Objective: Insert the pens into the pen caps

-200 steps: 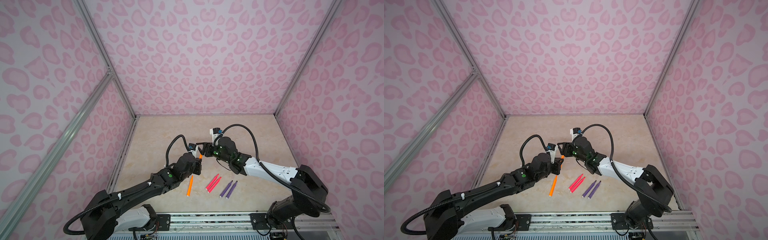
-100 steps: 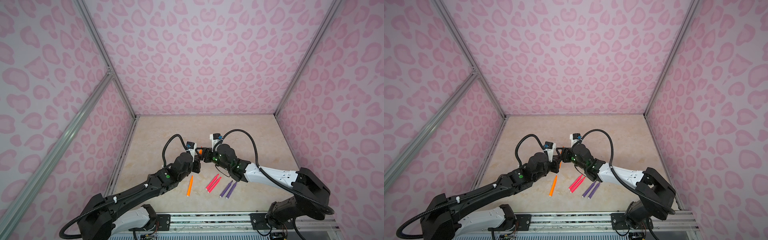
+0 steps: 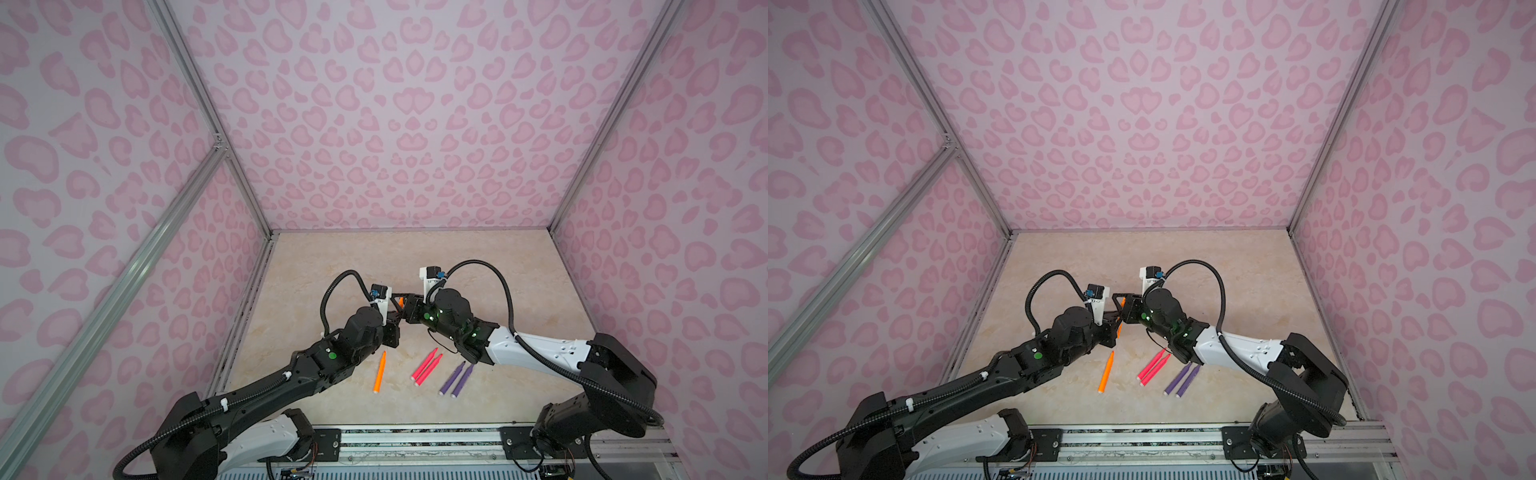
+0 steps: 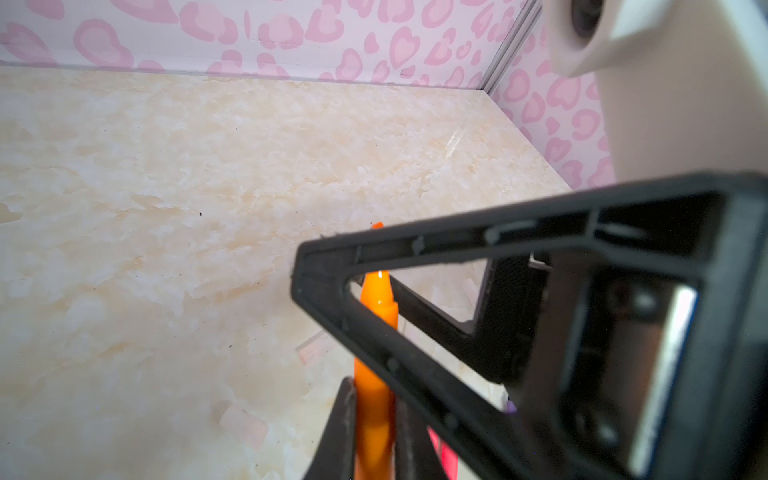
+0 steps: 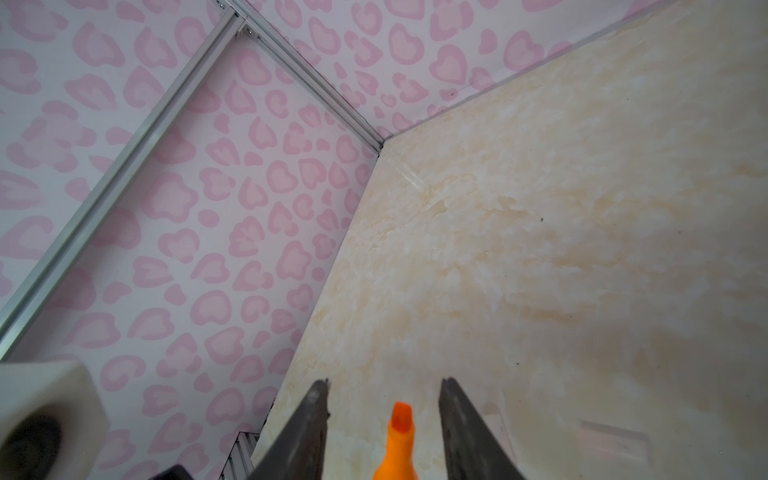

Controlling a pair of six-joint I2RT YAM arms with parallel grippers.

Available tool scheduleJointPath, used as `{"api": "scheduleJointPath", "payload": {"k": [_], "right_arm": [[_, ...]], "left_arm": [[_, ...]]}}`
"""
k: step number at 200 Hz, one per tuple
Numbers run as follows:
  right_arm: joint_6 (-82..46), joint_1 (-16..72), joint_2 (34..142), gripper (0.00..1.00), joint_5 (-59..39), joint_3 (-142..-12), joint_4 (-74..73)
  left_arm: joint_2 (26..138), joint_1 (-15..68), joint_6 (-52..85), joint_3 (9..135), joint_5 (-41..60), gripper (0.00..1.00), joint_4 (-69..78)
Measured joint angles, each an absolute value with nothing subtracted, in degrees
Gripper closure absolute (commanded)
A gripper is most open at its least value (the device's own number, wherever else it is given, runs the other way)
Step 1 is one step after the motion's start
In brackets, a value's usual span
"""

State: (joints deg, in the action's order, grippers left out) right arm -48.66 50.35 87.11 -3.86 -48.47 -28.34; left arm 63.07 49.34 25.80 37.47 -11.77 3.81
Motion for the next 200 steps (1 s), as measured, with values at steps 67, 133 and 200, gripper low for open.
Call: {"api": "scheduleJointPath", "payload": {"k": [67,133,200], "right_arm": [[-50.2,50.1,86.7,0.99,-3.5,-47.6,-28.4],[-51.0,50.3,85.6,1.0,-4.3,-47.3,-29.0],[-51.6,50.5,85.6,1.0,-3.8,-47.2,-29.2]], "left_arm": [[64.3,49.3,25.5,37.7,-10.7,0.92,4.7],[65.3,49.3,25.8,38.3,-9.4,0.69,4.4],[65.3,49.3,25.9,38.3,-9.3,0.78,4.3]]}}
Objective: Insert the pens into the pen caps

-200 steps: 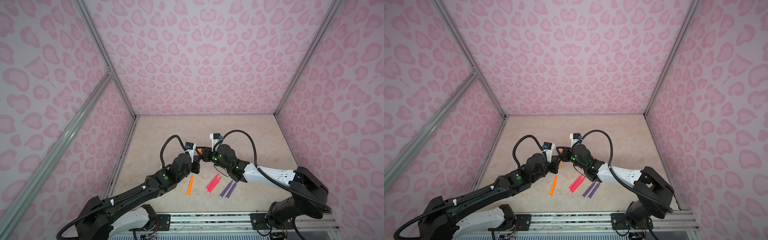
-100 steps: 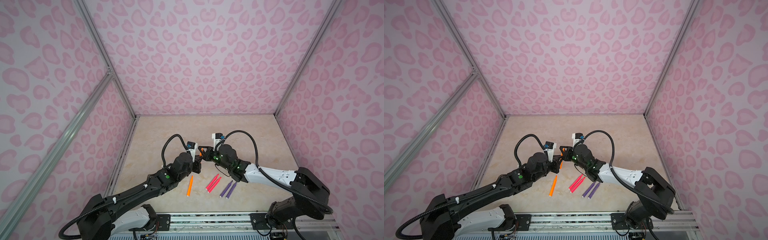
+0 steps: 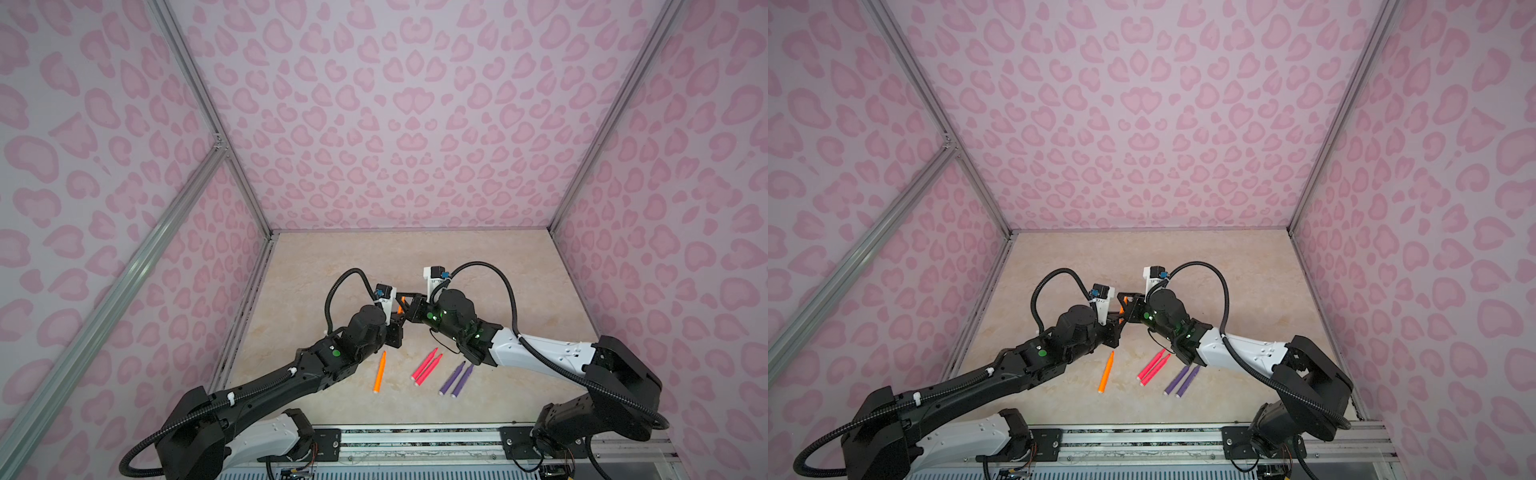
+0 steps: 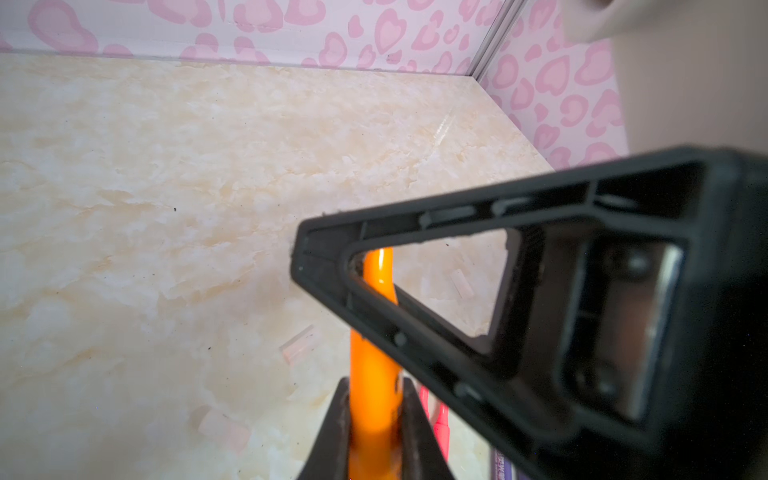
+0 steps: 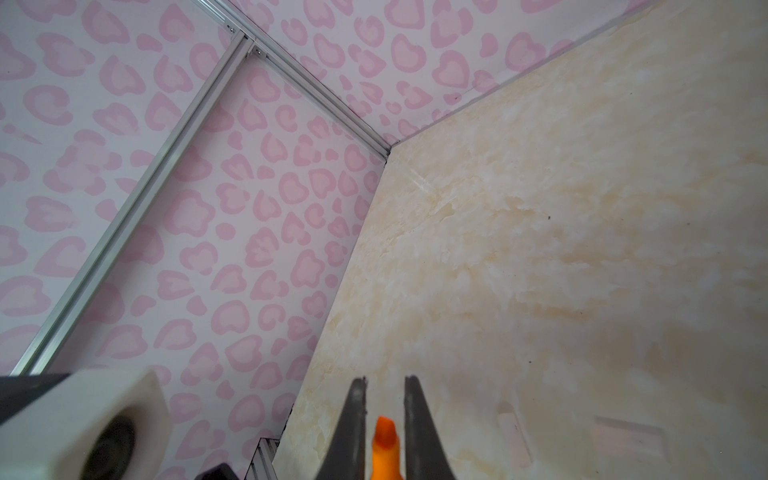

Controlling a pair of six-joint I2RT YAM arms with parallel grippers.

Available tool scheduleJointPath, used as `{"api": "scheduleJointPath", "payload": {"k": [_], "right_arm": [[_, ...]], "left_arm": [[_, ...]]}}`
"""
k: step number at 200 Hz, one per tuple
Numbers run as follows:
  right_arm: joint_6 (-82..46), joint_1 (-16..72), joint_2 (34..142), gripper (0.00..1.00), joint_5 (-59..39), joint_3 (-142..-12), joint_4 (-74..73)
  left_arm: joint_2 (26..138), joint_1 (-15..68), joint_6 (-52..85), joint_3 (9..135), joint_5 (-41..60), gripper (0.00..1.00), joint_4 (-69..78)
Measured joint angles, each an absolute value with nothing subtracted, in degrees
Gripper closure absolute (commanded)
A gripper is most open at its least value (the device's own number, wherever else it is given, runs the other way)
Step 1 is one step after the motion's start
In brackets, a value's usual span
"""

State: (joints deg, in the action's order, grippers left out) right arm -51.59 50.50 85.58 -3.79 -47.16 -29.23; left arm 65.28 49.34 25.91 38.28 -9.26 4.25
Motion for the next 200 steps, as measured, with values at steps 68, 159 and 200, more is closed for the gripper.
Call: {"api": "scheduleJointPath", "payload": {"k": [68,159,200], "right_arm": [[-51.1,50.9,85.6,1.0,-3.0,-47.9,-27.1],[-48.3,49.8,83.7,0.49,1.8,-47.3,-25.0],[-43.1,48.1,86.0,0.46,5.1,-46.2,-23.7]], "left_arm": [[64.9,49.3,26.0,38.3,-9.7,0.85,4.2],[59.4,38.4,35.3,35.0,-15.9,0.96,-0.6],[49.6,34.4,40.9,30.4,-26.0,0.96,-6.3]]}}
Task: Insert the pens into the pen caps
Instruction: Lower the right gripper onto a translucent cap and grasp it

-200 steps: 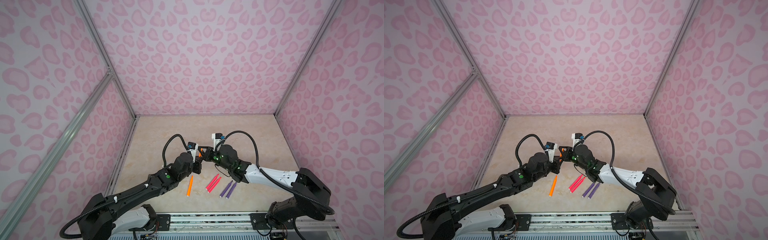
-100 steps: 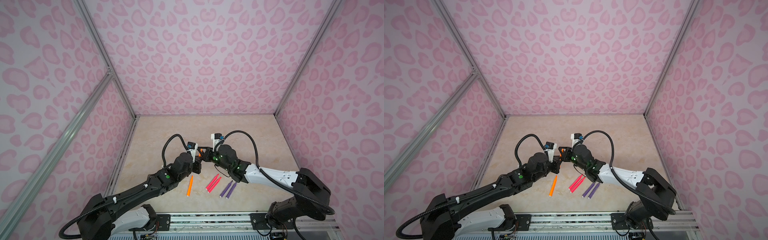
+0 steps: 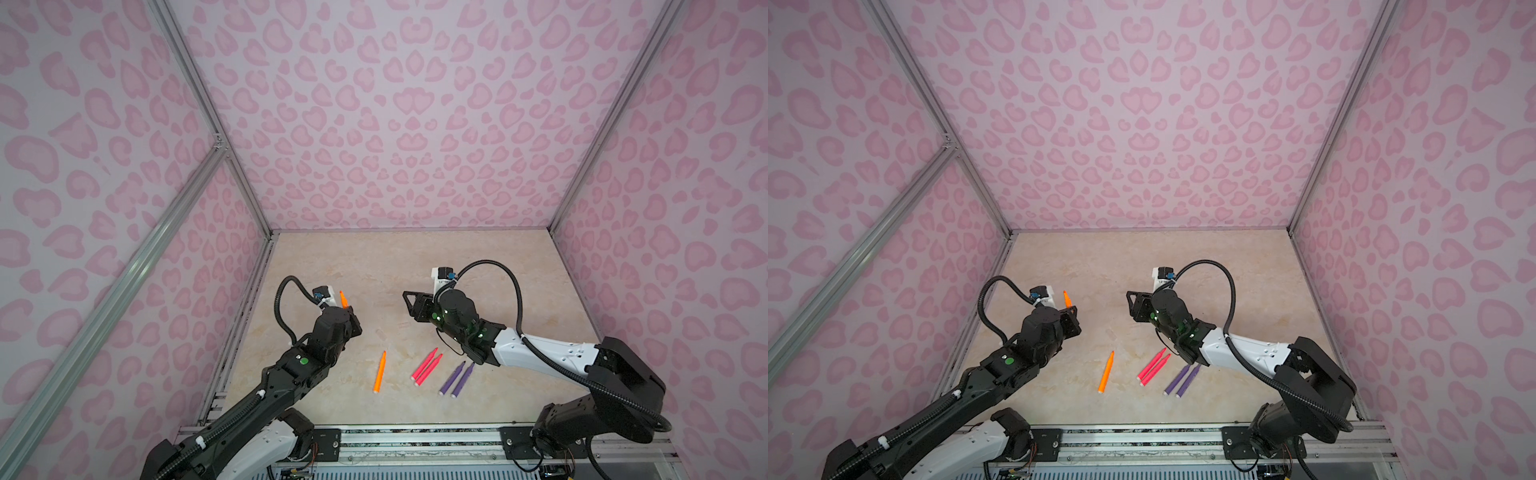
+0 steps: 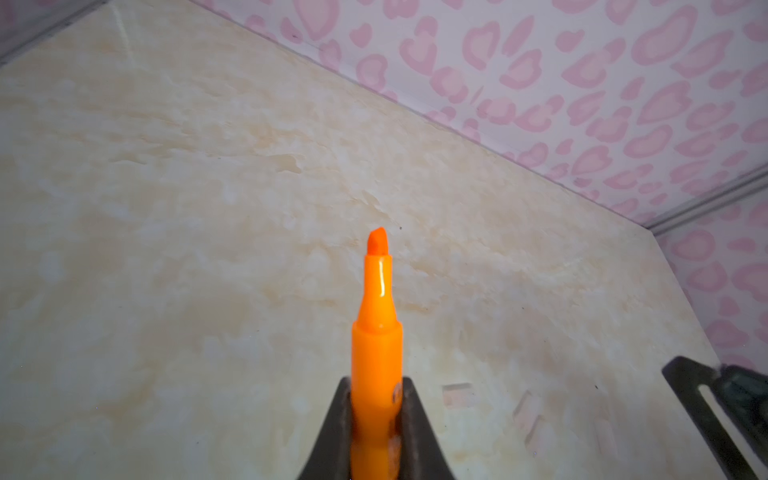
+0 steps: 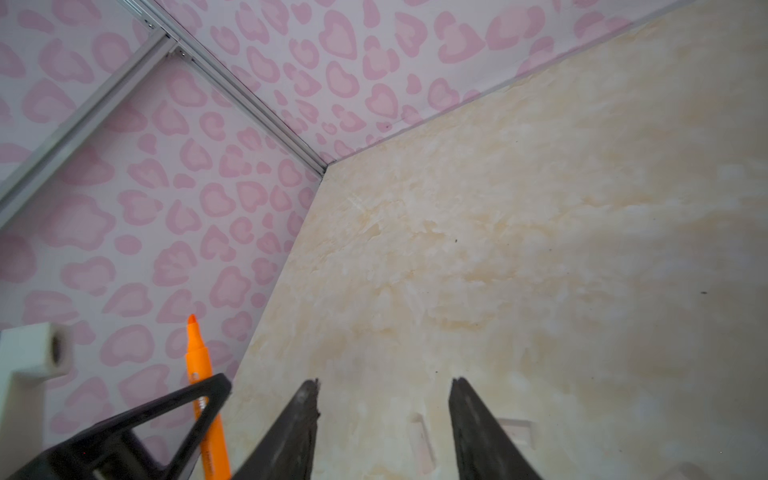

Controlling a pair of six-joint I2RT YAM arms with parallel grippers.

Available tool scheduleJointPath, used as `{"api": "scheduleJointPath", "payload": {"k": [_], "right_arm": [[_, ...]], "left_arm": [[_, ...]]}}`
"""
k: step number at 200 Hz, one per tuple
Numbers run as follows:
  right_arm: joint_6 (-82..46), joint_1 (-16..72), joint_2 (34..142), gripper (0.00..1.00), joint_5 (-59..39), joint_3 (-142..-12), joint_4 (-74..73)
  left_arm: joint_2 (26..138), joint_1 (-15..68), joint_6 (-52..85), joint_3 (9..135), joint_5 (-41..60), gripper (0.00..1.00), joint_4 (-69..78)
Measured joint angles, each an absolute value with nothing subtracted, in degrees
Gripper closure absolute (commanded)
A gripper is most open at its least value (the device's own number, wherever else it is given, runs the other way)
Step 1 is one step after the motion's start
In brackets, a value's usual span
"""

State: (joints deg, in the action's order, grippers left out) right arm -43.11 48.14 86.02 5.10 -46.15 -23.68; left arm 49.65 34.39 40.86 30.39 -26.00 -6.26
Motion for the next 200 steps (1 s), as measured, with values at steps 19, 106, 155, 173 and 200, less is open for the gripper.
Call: {"api": "scheduleJointPath", "payload": {"k": [19,106,155,173,200], "right_arm": [[-38.0,46.8,90.1,0.45,5.5,-49.6,-19.7],[-19.7,51.3,111.4,0.44,-1.6,-75.0,7.1],[-16.2,53.8,119.6,0.5,-2.4,-84.7,17.2],[-15.4,55.1,122.7,0.53,-1.7,-89.0,20.4],[-14.8,55.8,125.9,0.53,-0.2,-93.1,24.7]], "left_arm": [[48.0,34.2,40.9,29.6,-30.7,0.96,-8.8],[45.4,34.0,39.7,29.5,-31.3,0.96,-10.3],[45.3,34.0,39.7,29.5,-31.2,0.96,-10.2],[45.6,34.0,39.7,29.5,-31.2,0.96,-10.3],[45.6,34.0,39.7,29.5,-31.2,0.96,-10.3]]}}
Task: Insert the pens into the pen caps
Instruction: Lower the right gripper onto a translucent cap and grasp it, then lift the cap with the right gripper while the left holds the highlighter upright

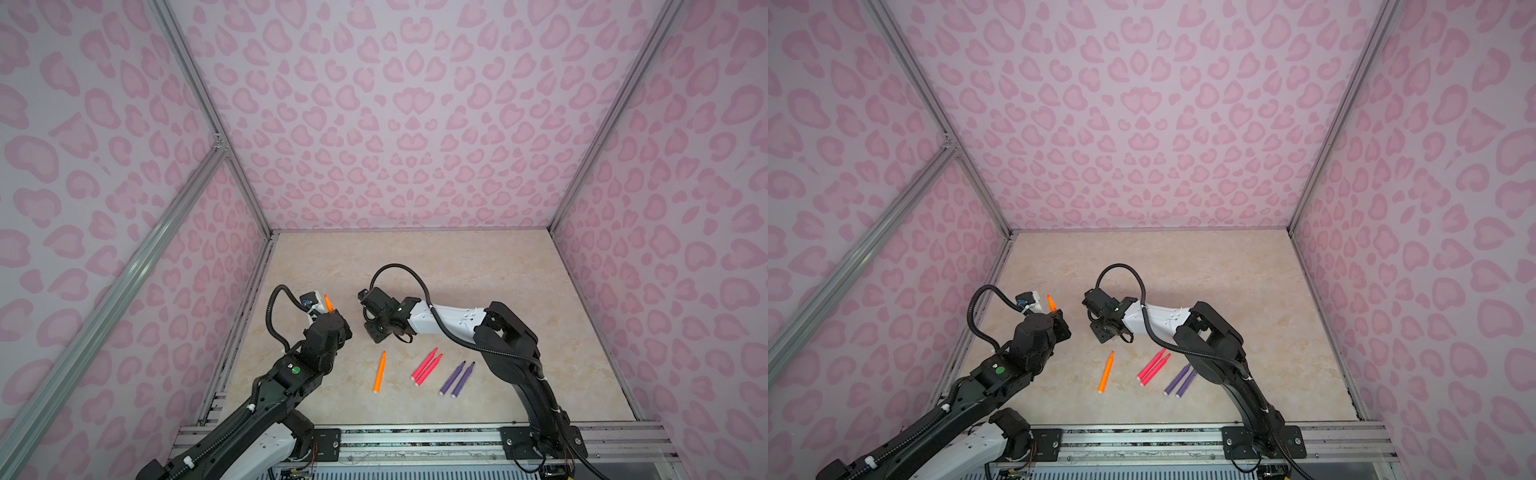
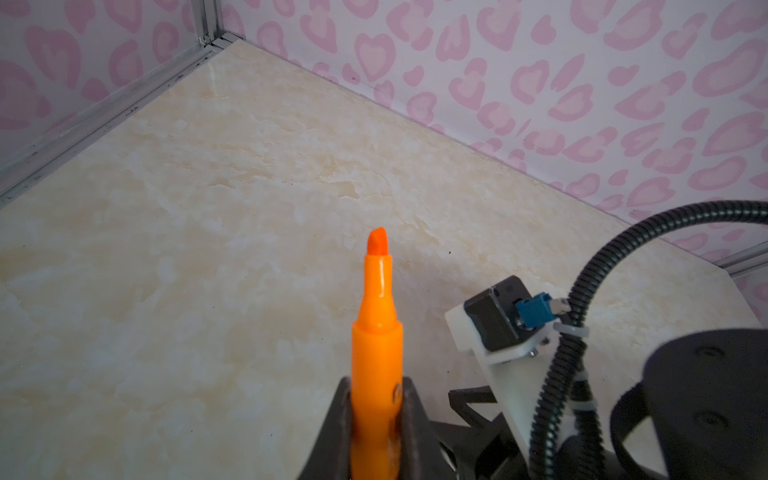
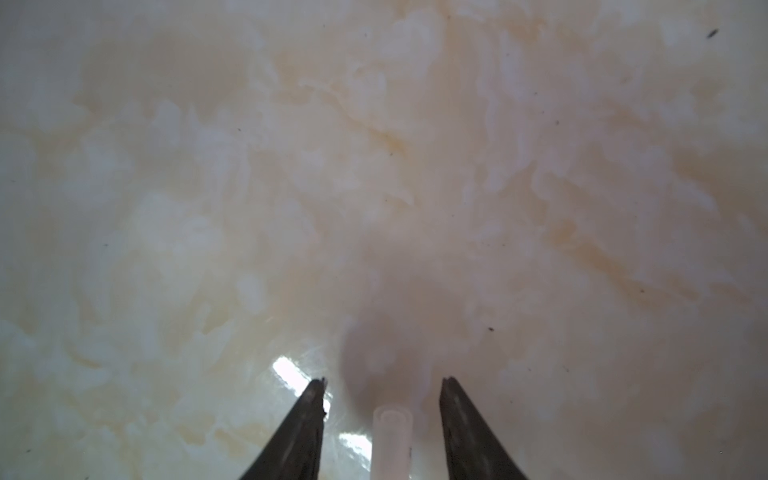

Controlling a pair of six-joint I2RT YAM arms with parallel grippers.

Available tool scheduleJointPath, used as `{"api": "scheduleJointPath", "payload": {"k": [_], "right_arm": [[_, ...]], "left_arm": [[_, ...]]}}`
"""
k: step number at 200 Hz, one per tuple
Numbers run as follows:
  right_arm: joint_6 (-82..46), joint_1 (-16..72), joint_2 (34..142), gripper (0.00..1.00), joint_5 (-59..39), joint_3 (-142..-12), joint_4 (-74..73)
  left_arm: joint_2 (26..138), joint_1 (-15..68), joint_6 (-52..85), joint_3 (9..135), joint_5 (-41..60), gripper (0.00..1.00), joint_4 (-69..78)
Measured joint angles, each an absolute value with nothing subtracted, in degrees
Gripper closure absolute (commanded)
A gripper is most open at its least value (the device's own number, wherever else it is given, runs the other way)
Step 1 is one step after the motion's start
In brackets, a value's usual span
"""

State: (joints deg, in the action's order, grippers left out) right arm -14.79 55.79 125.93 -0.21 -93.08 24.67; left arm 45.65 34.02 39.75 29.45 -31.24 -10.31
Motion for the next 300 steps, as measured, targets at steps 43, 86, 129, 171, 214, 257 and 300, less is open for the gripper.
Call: {"api": "scheduleJointPath", "payload": {"k": [43,86,129,171,214,257,300], "right_arm": [[-14.4,56.6,127.1,0.53,2.2,-95.0,28.7],[-14.1,57.5,127.5,0.54,4.2,-95.7,30.6],[-13.9,58.3,128.5,0.58,5.1,-96.9,31.1],[-14.0,58.3,128.2,0.59,5.1,-96.2,30.3],[-14.4,58.3,127.5,0.6,5.0,-94.8,29.1],[-14.4,58.3,126.8,0.68,5.1,-93.8,28.7],[-14.9,58.3,126.2,0.68,5.1,-92.8,28.6]], "left_arm": [[45.5,34.0,39.8,29.5,-31.2,0.96,-10.4],[45.4,34.0,39.9,29.5,-31.2,0.96,-10.4],[45.5,34.0,40.0,29.5,-31.2,0.96,-10.5],[45.6,34.0,40.0,29.5,-31.0,0.96,-10.6],[45.6,34.0,40.0,29.5,-31.0,0.96,-10.6],[45.6,34.0,40.0,29.5,-31.0,0.96,-10.6],[45.6,34.0,40.0,29.5,-31.0,0.96,-10.6]]}}
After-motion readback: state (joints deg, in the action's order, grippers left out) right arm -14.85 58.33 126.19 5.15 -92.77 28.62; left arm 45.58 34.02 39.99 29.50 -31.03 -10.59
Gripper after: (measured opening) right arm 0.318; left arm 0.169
